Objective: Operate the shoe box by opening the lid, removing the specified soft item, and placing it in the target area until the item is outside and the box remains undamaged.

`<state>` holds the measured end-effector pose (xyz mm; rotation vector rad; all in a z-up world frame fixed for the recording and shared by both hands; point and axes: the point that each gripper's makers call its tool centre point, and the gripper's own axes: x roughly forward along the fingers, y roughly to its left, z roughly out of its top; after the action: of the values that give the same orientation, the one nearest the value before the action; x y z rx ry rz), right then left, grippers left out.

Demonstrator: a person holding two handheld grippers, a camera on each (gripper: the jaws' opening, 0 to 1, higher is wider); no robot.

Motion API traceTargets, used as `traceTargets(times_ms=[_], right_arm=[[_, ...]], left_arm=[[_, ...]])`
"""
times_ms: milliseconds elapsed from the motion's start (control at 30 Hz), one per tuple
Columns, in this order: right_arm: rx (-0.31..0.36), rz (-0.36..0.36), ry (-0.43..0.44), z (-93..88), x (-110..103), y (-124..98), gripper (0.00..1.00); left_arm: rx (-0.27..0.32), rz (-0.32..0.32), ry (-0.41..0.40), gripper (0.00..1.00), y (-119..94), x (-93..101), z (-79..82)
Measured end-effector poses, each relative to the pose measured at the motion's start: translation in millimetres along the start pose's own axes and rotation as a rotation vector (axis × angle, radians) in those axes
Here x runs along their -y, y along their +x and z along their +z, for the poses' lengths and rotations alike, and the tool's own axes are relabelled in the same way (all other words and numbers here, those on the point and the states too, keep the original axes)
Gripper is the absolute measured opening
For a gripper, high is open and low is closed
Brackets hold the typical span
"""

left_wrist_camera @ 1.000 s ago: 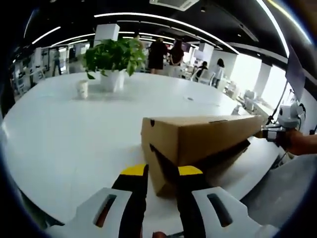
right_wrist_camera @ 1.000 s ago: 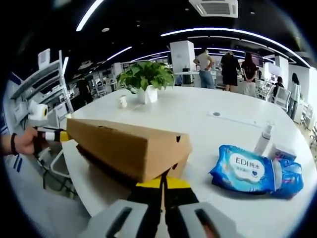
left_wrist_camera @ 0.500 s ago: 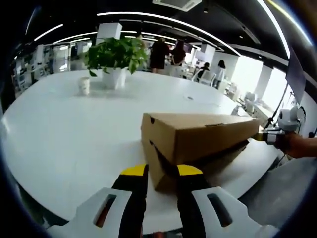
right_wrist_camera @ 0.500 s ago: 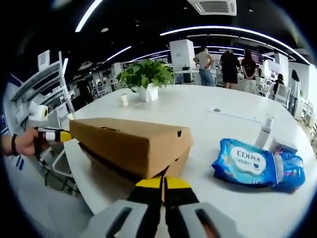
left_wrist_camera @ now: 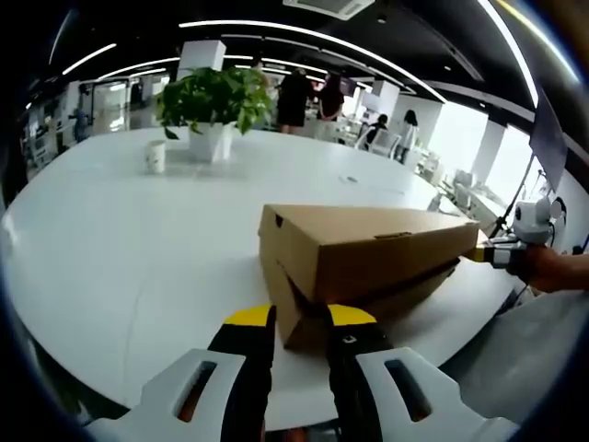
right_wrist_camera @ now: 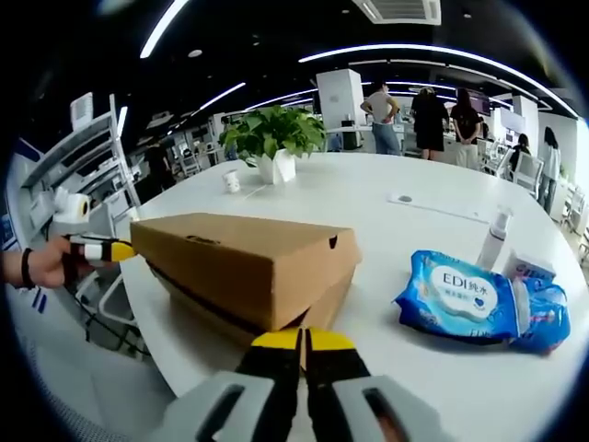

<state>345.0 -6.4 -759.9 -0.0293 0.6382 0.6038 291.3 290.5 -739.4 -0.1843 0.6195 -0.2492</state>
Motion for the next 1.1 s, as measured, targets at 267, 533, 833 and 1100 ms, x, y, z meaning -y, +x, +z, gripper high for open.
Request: traceTargets(times_ms=[267,533,833,1100], right_arm=[[-0.012,0.004,0.002,-5.9,-0.4,1.4,0.00],[-0.024,0.009,0.010,-10.9,0.9,2.8,0.00],[-0.037,0.012,0.019,-16.6,1.2,4.5,0.00],[-0.051,0.017,0.006,-22.4,0.4,4.5,0.00]], left_arm=[[-0.012,-0.003,0.003,0.20,-0.4,-1.4,-3.9],[-0.025,-0.011,-0.001,0.20,1.8,1.0,-7.9],[-0.032,-0.020,-0.009,0.20,3.4,2.9,-11.4],[-0.026,-0.021,-0.015,0.20,2.2,2.8,-10.5]])
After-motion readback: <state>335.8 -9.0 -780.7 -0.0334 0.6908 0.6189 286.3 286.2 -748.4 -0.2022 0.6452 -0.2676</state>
